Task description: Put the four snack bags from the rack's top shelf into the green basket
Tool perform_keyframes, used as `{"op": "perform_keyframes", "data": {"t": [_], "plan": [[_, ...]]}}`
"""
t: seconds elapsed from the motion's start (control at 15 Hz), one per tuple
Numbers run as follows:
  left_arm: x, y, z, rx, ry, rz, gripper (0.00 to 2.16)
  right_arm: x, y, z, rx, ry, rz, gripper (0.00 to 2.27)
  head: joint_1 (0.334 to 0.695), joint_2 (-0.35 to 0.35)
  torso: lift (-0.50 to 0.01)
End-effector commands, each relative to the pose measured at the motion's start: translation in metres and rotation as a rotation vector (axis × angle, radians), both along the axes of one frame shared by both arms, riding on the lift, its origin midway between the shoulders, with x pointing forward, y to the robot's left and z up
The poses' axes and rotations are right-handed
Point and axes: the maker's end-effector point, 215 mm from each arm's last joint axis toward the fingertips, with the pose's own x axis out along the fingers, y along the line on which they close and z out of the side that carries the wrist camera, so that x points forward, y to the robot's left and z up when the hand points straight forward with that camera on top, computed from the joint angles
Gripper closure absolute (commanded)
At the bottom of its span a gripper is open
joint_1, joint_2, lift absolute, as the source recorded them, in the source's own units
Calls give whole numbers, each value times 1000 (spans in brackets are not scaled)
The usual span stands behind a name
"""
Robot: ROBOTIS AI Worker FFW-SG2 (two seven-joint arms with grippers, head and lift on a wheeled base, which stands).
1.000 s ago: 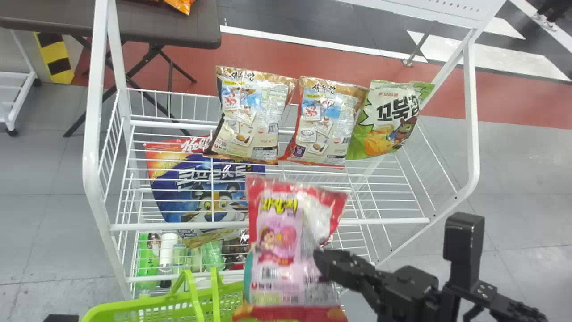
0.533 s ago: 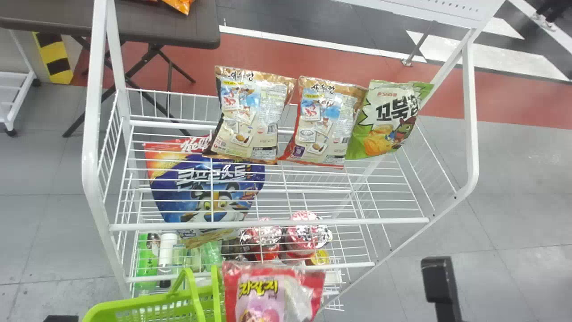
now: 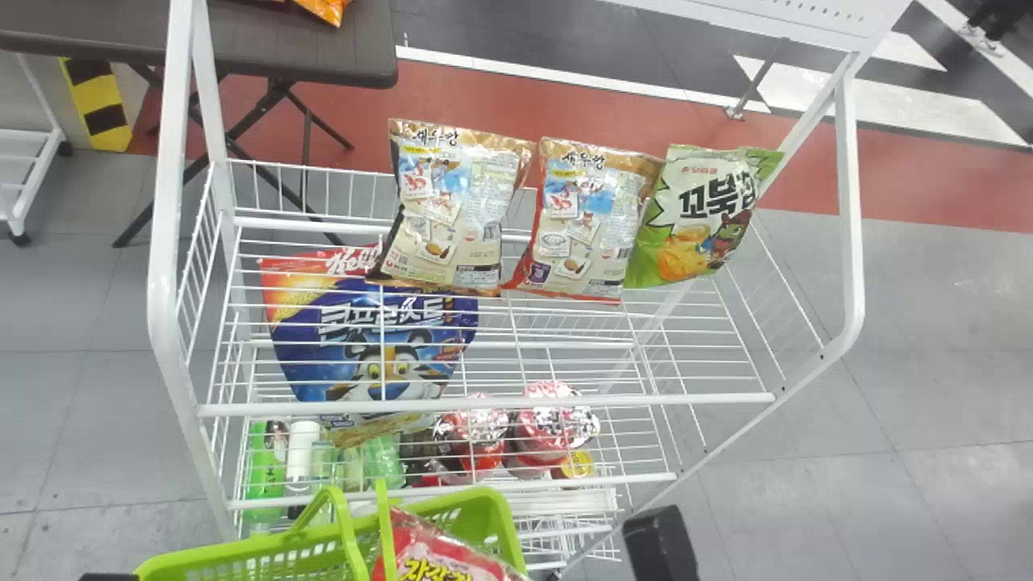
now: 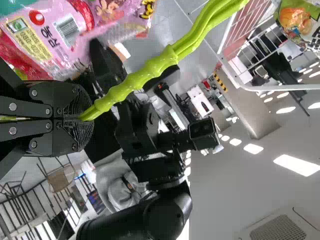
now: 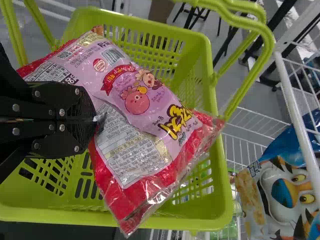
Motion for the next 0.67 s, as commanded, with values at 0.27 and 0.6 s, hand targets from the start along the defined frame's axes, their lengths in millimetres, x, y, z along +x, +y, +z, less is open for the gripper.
{"op": "perform_keyframes", "data": {"t": [0.27, 0.6], "plan": [[-3, -3, 3, -8, -1, -12, 1544, -1, 31, -66, -124, 46, 115, 22, 695, -350, 0], [-4, -2, 2, -5, 0, -16, 1544, 34, 47, -93, -188, -121, 148, 56, 695, -350, 0]]}}
